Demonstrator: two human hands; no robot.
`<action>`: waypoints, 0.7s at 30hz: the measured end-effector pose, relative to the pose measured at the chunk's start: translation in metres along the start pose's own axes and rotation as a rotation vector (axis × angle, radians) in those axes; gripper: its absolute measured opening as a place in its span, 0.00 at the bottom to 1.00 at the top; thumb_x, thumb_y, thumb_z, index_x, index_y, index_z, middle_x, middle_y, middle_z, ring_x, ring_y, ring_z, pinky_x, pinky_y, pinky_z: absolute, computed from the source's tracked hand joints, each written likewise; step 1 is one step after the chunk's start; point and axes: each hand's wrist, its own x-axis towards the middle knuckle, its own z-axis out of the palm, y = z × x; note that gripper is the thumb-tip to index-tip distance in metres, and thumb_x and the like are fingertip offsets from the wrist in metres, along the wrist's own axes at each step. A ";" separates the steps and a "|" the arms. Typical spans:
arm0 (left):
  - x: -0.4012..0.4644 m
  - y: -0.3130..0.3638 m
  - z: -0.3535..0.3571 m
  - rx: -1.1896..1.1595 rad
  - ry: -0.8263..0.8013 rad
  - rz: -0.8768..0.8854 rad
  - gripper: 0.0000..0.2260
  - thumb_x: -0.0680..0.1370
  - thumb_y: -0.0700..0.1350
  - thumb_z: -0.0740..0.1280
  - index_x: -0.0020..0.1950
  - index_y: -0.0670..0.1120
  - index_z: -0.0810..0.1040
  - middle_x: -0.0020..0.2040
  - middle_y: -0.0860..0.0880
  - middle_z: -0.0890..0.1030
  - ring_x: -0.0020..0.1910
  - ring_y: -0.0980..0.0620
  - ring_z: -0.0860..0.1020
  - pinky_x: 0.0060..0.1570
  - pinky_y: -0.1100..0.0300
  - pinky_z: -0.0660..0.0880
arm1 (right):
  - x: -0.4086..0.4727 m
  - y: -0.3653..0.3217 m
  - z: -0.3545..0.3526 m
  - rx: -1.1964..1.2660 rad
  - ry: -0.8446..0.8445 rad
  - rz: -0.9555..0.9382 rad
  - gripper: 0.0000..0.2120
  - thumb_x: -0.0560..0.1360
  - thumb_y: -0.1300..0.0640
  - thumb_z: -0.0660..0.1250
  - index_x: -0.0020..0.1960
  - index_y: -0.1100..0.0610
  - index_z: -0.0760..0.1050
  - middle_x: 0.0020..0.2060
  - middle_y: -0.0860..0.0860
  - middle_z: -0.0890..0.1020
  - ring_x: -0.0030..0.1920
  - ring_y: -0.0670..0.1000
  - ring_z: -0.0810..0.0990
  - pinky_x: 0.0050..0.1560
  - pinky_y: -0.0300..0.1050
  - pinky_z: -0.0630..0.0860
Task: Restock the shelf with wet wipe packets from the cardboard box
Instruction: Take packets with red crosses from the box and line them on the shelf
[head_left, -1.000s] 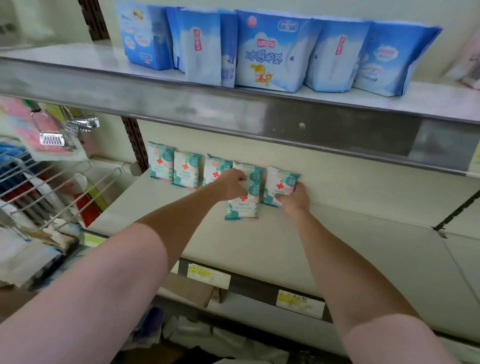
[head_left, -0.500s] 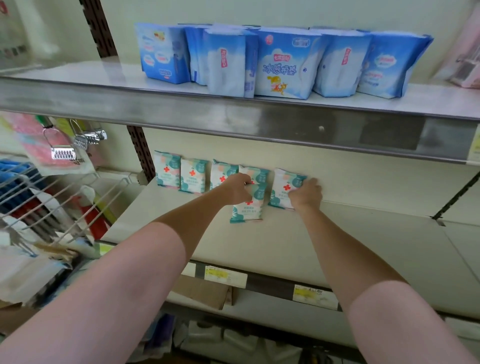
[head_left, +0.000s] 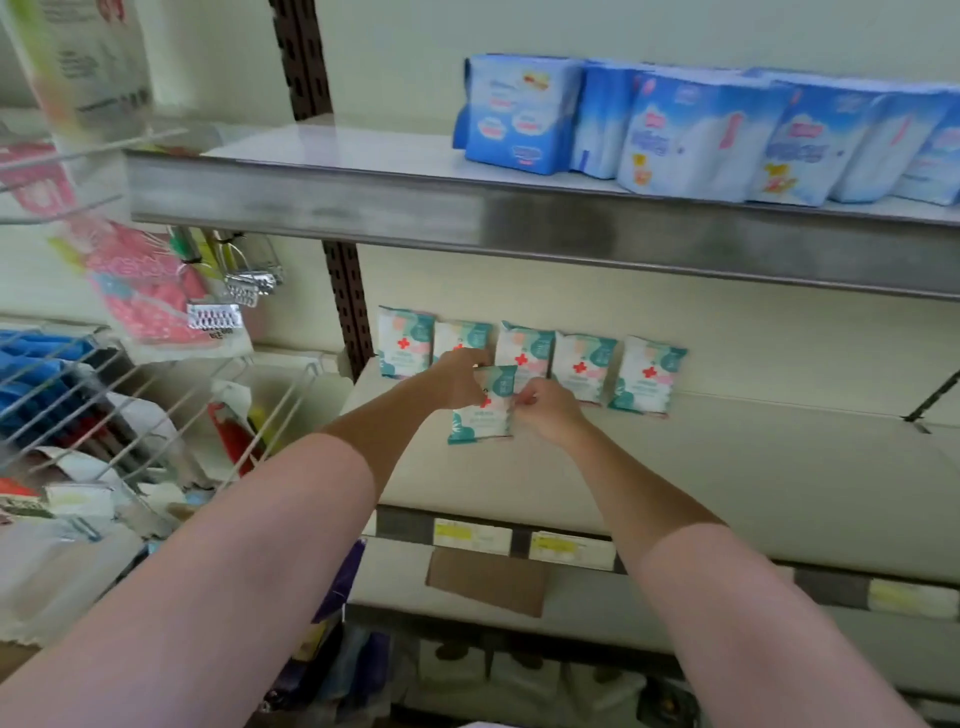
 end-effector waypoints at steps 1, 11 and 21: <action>-0.001 -0.012 -0.007 -0.009 -0.001 -0.005 0.29 0.73 0.37 0.72 0.72 0.45 0.69 0.67 0.45 0.72 0.58 0.47 0.74 0.48 0.60 0.71 | 0.001 -0.009 0.008 0.005 -0.004 -0.004 0.04 0.76 0.59 0.68 0.49 0.57 0.79 0.47 0.52 0.81 0.49 0.53 0.79 0.45 0.43 0.71; 0.012 -0.101 -0.057 0.155 0.070 0.023 0.25 0.77 0.36 0.67 0.73 0.45 0.69 0.67 0.42 0.72 0.60 0.44 0.73 0.50 0.60 0.70 | 0.021 -0.073 0.065 0.005 0.016 0.008 0.04 0.76 0.61 0.67 0.49 0.54 0.76 0.45 0.48 0.79 0.47 0.49 0.77 0.44 0.42 0.72; 0.045 -0.115 -0.072 0.195 0.175 0.087 0.23 0.73 0.35 0.69 0.67 0.44 0.70 0.60 0.44 0.76 0.59 0.44 0.73 0.61 0.50 0.73 | 0.044 -0.092 0.074 0.000 0.093 0.081 0.07 0.77 0.61 0.66 0.54 0.55 0.77 0.50 0.48 0.79 0.52 0.51 0.78 0.47 0.42 0.70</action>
